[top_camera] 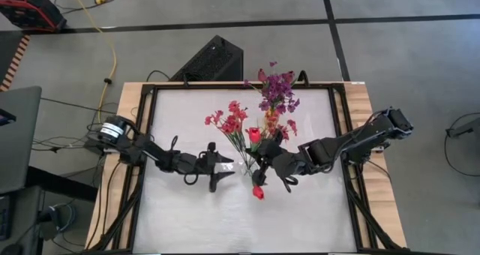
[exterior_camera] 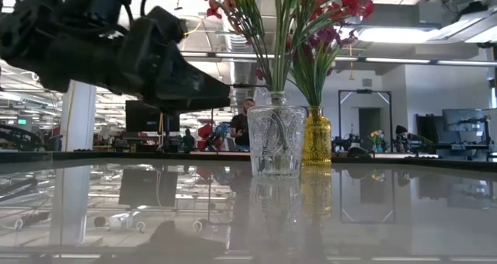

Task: Sort flowers into vase by color
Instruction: Put the pink flower into the transparent vase

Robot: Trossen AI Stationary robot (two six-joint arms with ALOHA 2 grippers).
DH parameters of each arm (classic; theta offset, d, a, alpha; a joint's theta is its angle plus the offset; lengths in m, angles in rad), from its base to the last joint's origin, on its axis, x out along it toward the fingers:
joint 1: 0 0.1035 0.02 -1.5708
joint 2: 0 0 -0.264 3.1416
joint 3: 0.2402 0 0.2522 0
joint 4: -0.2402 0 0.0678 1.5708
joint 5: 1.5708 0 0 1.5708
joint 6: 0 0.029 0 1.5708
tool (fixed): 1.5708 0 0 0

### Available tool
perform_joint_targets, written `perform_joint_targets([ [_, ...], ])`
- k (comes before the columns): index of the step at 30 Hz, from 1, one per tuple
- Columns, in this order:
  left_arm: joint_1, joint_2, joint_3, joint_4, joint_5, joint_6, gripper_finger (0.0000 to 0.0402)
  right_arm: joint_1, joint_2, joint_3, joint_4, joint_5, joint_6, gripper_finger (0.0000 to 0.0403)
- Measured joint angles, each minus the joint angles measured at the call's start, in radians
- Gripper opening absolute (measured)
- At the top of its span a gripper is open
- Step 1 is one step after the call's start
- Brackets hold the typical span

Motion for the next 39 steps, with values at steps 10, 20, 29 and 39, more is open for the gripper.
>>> perform_joint_targets([
  [10,0.039,0.026,0.082,-0.035,0.148,0.006,0.0251,0.013,0.001,-0.019,-0.025,0.003,0.009,0.0025],
  [20,0.041,0.026,0.144,-0.165,0.102,0.043,0.0254,0.020,0.107,-0.019,-0.014,0.008,0.004,0.0025],
  [29,0.042,0.026,0.144,-0.186,0.102,0.049,0.0254,0.050,0.117,-0.019,-0.015,0.008,0.007,0.0049],
  [39,0.042,0.026,0.144,-0.193,0.103,0.048,0.0254,0.042,0.115,0.046,-0.034,0.009,-0.040,0.0142],
])
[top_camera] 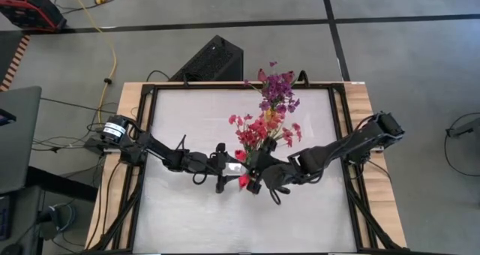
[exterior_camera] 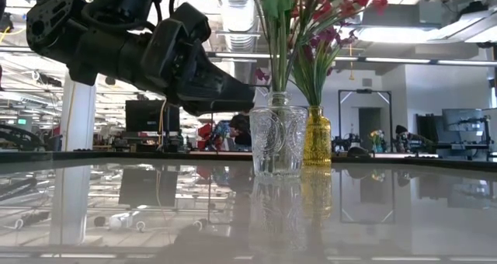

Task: Sort flowers into vase by color
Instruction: Put the pink flower into the transparent vase

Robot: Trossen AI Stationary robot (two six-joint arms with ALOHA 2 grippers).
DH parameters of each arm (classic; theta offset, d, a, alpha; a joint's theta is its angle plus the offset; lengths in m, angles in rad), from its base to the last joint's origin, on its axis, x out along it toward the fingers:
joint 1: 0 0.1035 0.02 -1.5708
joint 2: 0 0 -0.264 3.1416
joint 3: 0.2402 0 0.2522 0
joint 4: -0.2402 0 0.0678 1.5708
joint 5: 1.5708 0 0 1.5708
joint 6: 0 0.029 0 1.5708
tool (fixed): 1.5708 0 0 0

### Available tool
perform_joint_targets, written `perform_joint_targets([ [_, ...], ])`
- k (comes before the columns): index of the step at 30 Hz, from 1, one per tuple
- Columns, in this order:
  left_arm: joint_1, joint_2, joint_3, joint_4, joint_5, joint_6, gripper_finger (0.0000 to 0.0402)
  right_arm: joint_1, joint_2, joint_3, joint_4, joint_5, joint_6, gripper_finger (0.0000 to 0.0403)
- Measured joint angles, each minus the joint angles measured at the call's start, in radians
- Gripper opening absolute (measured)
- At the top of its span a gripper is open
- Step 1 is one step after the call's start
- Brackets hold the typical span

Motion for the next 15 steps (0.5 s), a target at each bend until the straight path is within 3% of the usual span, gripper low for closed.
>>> perform_joint_targets([
  [7,0.000,-0.024,-0.001,-0.094,0.002,0.029,0.0254,0.009,0.000,0.185,-0.308,-0.002,-0.037,0.0213],
  [15,0.000,-0.174,-0.001,-0.321,0.002,0.084,0.0254,0.008,0.000,0.424,-0.612,-0.006,-0.038,0.0225],
])
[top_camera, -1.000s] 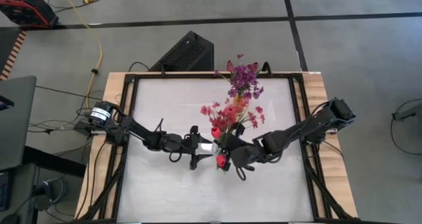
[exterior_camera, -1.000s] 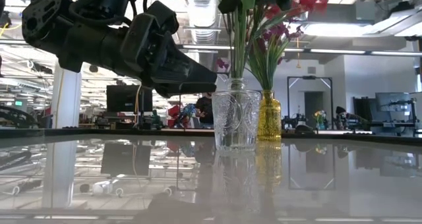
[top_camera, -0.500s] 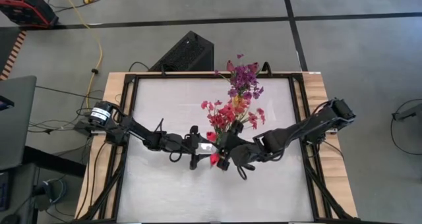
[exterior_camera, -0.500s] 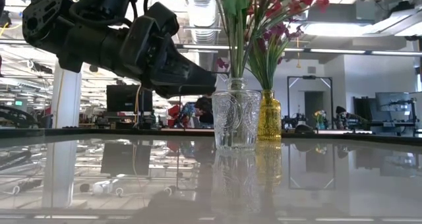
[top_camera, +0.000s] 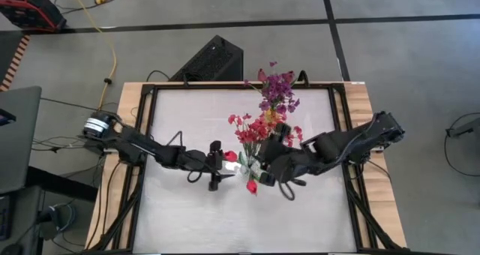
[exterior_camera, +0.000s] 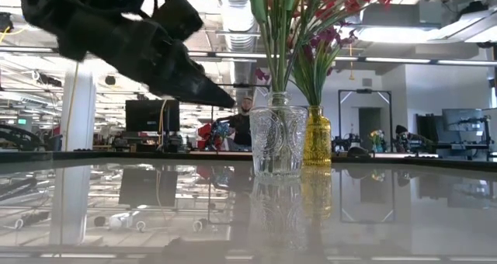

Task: Sort flowers into vase by color
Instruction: Put the pink flower into the transparent vase, then return to Home Position

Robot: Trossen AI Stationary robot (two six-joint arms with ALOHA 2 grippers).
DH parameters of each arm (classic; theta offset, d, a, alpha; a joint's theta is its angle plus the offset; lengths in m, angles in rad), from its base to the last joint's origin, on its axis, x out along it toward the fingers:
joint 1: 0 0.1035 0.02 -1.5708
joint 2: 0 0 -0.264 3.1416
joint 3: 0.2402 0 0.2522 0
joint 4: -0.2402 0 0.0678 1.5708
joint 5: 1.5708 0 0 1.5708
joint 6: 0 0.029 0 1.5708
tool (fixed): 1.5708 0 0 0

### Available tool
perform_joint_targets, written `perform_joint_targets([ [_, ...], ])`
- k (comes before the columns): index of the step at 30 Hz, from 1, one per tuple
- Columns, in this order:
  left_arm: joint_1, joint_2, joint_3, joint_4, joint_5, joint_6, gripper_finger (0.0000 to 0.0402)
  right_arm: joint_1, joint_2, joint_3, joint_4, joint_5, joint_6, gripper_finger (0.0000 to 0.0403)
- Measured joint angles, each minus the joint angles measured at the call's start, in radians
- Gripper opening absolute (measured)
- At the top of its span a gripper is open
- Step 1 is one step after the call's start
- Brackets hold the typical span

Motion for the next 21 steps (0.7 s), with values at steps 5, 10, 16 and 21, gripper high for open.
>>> perform_joint_targets([
  [5,0.000,-0.228,0.000,-0.306,-0.001,0.012,0.0254,0.000,-0.001,0.170,-0.184,-0.001,0.001,0.0225],
  [10,-0.009,-0.455,0.000,-0.586,-0.010,-0.027,0.0254,0.021,-0.028,0.205,-0.448,-0.139,0.170,0.0218],
  [16,-0.019,-0.665,-0.005,-0.759,-0.073,-0.024,0.0254,0.123,-0.130,-0.008,-0.579,-0.284,0.520,0.0189],
  [21,-0.011,-0.803,-0.108,-0.642,-0.133,0.029,0.0254,0.197,-0.303,-0.368,-0.325,-0.293,0.641,0.0142],
])
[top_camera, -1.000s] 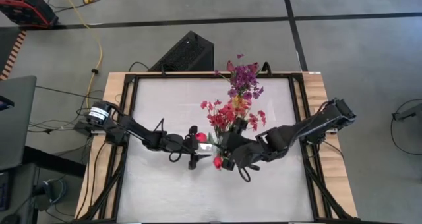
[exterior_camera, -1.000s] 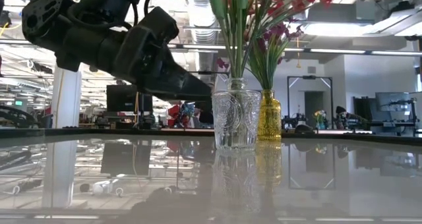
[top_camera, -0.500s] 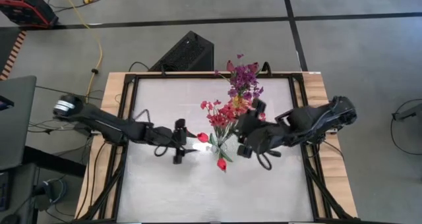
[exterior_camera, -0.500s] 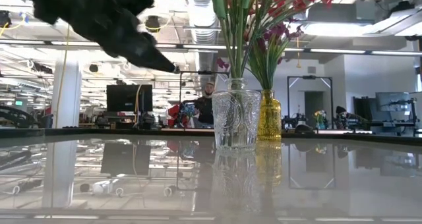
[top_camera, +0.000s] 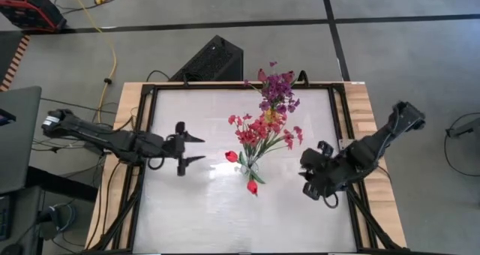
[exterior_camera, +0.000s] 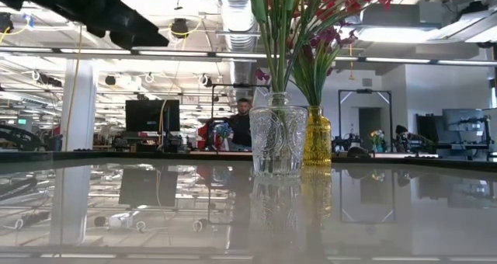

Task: Sort flowers into vase by color
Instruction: Return to Home Position

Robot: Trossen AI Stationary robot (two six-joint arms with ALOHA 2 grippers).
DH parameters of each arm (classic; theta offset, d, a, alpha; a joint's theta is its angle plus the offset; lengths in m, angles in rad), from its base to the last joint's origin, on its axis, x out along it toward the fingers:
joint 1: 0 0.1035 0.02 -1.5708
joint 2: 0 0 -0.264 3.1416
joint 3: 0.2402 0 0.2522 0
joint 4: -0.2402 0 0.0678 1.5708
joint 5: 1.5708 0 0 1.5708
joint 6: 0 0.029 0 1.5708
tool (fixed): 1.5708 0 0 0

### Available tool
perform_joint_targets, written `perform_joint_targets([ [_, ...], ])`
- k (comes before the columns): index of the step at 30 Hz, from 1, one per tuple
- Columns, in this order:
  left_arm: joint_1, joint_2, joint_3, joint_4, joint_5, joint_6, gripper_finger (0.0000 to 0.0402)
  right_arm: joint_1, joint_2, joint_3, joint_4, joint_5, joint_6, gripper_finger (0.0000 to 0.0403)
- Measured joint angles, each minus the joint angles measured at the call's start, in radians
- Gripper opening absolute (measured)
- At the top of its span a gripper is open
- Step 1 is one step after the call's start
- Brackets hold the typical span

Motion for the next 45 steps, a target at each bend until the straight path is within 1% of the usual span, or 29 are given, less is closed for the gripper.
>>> perform_joint_targets([
  [2,0.001,-0.055,-0.042,0.044,-0.041,0.024,0.0254,0.009,-0.072,-0.166,0.166,0.005,-0.024,0.0116],
  [5,0.004,-0.128,-0.088,0.117,-0.106,0.057,0.0254,-0.022,-0.188,-0.395,0.418,0.001,-0.103,0.0072],
  [7,0.018,-0.165,-0.095,0.128,-0.103,0.070,0.0254,-0.056,-0.277,-0.532,0.573,0.001,-0.160,0.0042],
  [9,0.034,-0.191,-0.095,0.126,-0.070,0.052,0.0254,-0.091,-0.358,-0.664,0.720,-0.006,-0.223,0.0019],
  [11,0.047,-0.205,-0.095,0.122,-0.034,0.021,0.0254,-0.123,-0.429,-0.787,0.878,-0.010,-0.295,0.0015],
  [14,0.055,-0.209,-0.095,0.108,-0.016,-0.015,0.0254,-0.161,-0.514,-0.946,1.119,-0.011,-0.400,0.0026],
  [16,0.057,-0.208,-0.108,0.116,-0.015,-0.036,0.0254,-0.186,-0.545,-1.038,1.224,-0.020,-0.446,0.0033],
  [18,0.057,-0.208,-0.147,0.173,0.002,-0.048,0.0254,-0.211,-0.566,-1.113,1.297,-0.033,-0.481,0.0032],
  [22,0.057,-0.208,-0.280,0.418,0.013,-0.078,0.0254,-0.288,-0.607,-1.202,1.372,-0.070,-0.555,0.0020],
  [24,0.059,-0.217,-0.324,0.497,0.006,-0.087,0.0254,-0.343,-0.631,-1.233,1.412,-0.115,-0.590,0.0018],
  [27,0.059,-0.270,-0.343,0.469,0.002,-0.107,0.0254,-0.421,-0.676,-1.258,1.469,-0.200,-0.645,0.0021],
  [31,0.059,-0.356,-0.370,0.406,0.002,-0.109,0.0254,-0.517,-0.730,-1.301,1.481,-0.289,-0.730,0.0022],
  [35,0.068,-0.428,-0.414,0.423,-0.004,-0.063,0.0252,-0.620,-0.778,-1.357,1.495,-0.326,-0.761,0.0022],
  [37,0.083,-0.453,-0.435,0.458,-0.002,-0.050,0.0244,-0.674,-0.797,-1.385,1.510,-0.375,-0.762,0.0022],
  [39,0.094,-0.474,-0.448,0.472,0.021,-0.040,0.0229,-0.720,-0.812,-1.387,1.514,-0.414,-0.763,0.0022],
  [41,0.098,-0.488,-0.448,0.445,0.034,-0.038,0.0207,-0.753,-0.821,-1.387,1.516,-0.427,-0.765,0.0023],
  [45,0.098,-0.497,-0.448,0.398,0.048,-0.043,0.0150,-0.800,-0.822,-1.387,1.529,-0.455,-0.798,0.0026],
])
